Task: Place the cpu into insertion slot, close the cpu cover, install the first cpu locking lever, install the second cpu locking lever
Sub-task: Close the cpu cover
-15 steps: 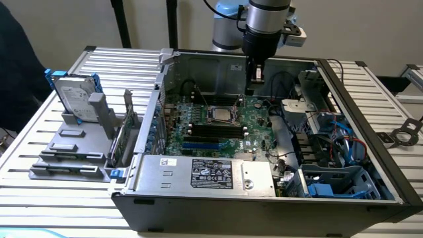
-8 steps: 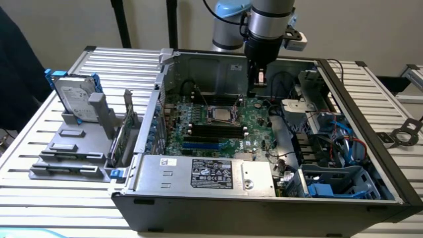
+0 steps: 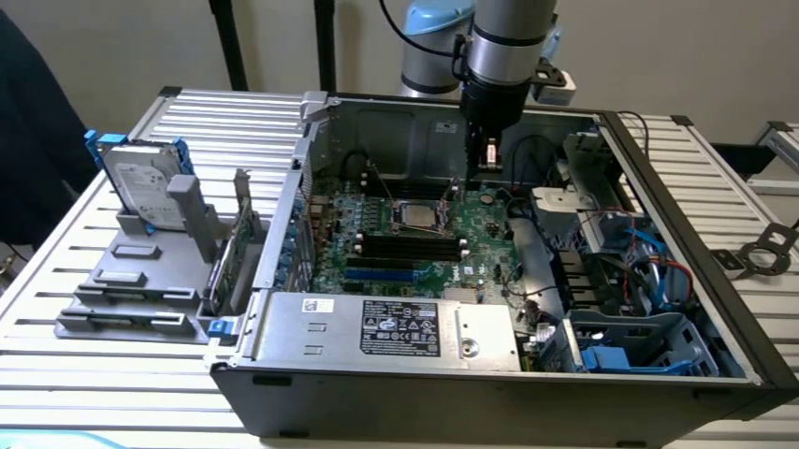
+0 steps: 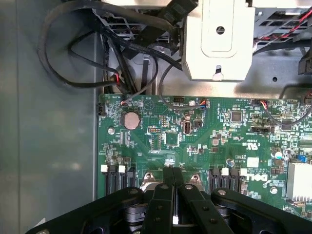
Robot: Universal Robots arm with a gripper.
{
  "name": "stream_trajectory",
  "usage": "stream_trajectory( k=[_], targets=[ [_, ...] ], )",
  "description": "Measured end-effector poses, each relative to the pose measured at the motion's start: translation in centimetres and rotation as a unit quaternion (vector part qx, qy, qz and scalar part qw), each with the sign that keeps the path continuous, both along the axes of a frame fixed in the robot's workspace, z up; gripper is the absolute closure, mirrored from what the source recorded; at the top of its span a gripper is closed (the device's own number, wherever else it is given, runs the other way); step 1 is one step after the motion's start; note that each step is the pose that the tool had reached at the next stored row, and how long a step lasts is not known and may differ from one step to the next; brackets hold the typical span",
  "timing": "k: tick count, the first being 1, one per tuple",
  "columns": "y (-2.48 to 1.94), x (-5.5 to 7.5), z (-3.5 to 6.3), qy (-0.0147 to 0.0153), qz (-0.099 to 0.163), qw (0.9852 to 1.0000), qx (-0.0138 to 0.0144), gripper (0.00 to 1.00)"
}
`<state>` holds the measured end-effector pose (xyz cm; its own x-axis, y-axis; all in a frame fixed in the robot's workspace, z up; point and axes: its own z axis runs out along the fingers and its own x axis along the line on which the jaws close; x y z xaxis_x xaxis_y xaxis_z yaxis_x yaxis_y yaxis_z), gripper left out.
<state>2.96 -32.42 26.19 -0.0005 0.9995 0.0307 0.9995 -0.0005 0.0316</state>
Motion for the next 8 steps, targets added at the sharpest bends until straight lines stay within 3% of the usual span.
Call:
stream_trajectory(
  k=[1, 2, 5, 6, 7, 8],
  targets=[
    [0.0, 0.0, -0.05, 0.0026, 0.0, 1.0, 0.0, 0.89],
    [0.0, 0.0, -0.05, 0.0077, 0.0, 1.0, -0.0001, 0.89],
    [0.0, 0.0, -0.06, 0.033, 0.0, 0.9995, -0.0001, 0.89],
    [0.0, 0.0, -0.06, 0.0392, 0.0, 0.9992, -0.0005, 0.89],
    [-0.01, -0.07, -0.05, 0.0428, 0.0, 0.9991, -0.0011, 0.89],
    [-0.01, -0.18, -0.05, 0.0432, 0.0, 0.9991, -0.0019, 0.89]
  ],
)
